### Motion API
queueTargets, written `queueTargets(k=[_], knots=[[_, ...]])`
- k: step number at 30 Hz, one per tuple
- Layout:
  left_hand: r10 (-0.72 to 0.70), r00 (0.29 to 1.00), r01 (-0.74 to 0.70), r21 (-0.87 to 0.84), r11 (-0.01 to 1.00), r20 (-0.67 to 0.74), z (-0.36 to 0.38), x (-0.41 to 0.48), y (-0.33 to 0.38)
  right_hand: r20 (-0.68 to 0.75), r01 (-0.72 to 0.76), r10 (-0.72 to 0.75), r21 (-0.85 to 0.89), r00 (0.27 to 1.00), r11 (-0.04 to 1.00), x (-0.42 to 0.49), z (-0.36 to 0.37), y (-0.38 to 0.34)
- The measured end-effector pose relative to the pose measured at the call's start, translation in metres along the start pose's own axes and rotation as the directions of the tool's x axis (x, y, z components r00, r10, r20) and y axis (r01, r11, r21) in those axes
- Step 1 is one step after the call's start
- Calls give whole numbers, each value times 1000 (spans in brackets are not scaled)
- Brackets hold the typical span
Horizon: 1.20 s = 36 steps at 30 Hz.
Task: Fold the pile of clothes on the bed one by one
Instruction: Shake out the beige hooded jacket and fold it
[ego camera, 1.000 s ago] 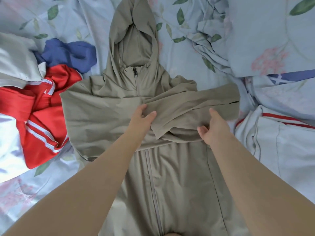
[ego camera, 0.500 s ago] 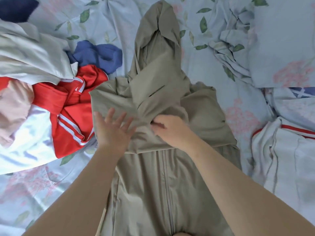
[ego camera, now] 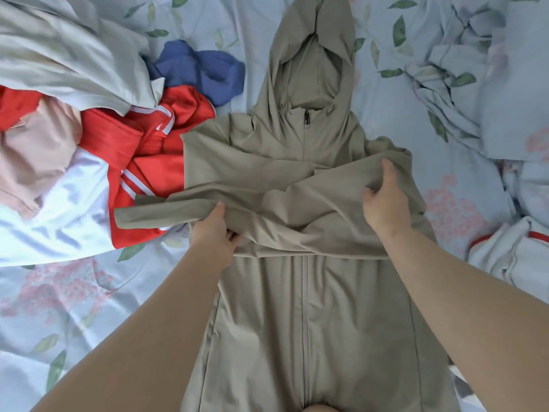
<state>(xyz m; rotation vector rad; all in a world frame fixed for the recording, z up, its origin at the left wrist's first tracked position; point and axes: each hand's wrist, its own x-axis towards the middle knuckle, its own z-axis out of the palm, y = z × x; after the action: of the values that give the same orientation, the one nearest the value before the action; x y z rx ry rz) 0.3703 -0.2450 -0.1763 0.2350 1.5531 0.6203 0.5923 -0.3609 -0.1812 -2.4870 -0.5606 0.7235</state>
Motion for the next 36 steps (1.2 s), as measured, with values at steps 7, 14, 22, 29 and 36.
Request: queueTargets(k=[7,14,22,29,36], knots=[[28,999,-32,-135,990,-27,3,15,3,-168,130,-158,-166,973,978,47,-9,-7],[15,999,-2,-331,944,35,-3,13,5,-307,117,-133,-71,942,991,49,-29,-8],[-32,999,12,-432,902,-39,-10,4,26,355,589,-499,-215,790,779,-47,64,-27],[-8,1000,18,-529,848,22,-63,-2,53,264,703,-652,-256,711,664,-70,69,-26],[-120,977,62,-301,951,-177,-73,0,69,718,643,-313,-240,622,727,-89,96,-70]])
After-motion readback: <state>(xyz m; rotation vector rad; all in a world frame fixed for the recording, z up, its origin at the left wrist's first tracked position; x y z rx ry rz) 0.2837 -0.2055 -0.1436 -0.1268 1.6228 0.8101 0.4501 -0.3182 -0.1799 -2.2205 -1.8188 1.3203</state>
